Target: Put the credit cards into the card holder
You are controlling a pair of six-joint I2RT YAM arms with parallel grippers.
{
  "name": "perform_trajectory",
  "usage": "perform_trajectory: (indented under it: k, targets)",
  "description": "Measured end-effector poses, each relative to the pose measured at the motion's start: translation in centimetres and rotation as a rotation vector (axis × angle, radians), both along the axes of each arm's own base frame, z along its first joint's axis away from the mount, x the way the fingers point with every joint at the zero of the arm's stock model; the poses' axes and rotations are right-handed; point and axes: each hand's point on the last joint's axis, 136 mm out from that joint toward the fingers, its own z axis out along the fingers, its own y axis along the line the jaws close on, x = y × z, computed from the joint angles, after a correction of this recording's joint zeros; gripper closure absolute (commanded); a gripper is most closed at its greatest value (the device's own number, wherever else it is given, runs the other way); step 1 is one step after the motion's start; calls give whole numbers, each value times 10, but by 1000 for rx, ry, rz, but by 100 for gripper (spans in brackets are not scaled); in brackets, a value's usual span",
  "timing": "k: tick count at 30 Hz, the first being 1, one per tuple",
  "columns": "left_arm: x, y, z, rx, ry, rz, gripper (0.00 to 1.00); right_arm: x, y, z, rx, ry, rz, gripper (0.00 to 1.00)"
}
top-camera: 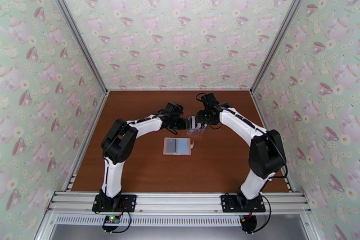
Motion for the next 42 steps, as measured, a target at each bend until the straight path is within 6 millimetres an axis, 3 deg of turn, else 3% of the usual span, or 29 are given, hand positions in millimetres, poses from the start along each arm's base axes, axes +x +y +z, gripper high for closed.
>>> perform_trajectory:
  k: [9,25,34,42]
  targets:
    - [3,-9,5,-53,1,0,46,4,1,-9,-14,17,-3,41]
    - [-2,-11,-15,-35,38,-4,50,10,-4,-16,-56,28,-1,41]
    - [-2,-13,-14,-43,37,-2,64,9,-9,-26,-98,53,5,41]
    - [-2,-14,-13,-46,36,-2,64,9,-14,-29,-127,56,2,46]
